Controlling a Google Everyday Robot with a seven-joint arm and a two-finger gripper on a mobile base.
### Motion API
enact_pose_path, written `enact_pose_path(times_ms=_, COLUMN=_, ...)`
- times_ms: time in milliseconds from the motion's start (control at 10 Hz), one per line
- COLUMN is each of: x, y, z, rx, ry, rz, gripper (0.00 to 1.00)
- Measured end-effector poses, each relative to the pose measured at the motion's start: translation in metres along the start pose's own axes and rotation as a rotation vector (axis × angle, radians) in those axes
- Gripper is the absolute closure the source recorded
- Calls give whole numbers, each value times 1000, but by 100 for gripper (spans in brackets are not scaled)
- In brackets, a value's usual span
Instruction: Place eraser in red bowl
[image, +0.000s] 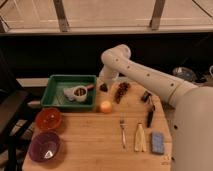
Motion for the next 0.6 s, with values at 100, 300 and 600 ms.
enact_pose_path(times_ms=100, x=-17, y=-16, z=-6, rx=13, ry=10, rz=-54, gripper=100)
enact_pose_path(times_ms=300, x=-53, y=-41, z=-21, rx=37, ry=34, rz=-149, gripper=100)
enact_pose_path(times_ms=600, x=-57, y=-44, z=-23, rx=39, ry=39, rz=-160, gripper=100)
